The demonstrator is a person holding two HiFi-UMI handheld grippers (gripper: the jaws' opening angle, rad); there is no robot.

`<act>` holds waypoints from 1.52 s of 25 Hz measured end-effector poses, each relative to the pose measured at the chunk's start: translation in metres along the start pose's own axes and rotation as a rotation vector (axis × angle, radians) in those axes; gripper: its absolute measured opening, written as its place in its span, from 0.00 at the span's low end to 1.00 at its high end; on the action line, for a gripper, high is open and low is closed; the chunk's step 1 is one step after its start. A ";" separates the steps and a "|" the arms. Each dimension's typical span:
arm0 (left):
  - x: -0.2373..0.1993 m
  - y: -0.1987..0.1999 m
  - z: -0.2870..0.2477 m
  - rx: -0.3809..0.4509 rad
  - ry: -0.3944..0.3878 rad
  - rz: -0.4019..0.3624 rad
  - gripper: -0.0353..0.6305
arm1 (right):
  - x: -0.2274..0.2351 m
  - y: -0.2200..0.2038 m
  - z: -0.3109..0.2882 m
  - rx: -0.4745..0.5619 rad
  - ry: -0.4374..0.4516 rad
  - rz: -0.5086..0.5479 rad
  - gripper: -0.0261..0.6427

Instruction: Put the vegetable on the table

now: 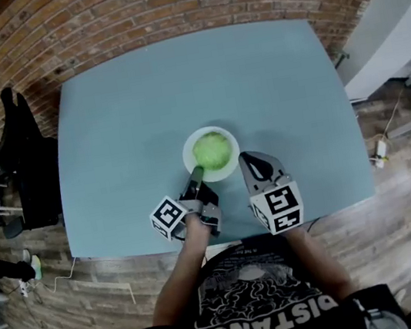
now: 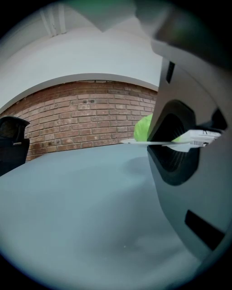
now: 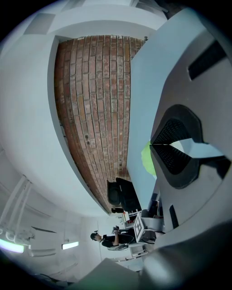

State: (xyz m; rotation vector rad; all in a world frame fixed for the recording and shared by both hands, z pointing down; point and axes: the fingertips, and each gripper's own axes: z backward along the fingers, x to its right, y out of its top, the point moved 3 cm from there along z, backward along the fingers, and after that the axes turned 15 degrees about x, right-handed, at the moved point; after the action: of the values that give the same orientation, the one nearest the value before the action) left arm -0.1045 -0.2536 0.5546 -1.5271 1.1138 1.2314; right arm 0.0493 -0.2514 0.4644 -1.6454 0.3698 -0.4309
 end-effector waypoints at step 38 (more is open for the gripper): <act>-0.052 0.008 -0.037 -0.053 0.189 -0.097 0.09 | 0.010 -0.024 -0.008 -0.060 -0.006 -0.026 0.05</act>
State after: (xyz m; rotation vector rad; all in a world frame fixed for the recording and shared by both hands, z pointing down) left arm -0.1099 -0.2844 0.6109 -1.7459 1.1205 1.0759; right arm 0.0539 -0.2608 0.4893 -1.7115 0.3602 -0.4385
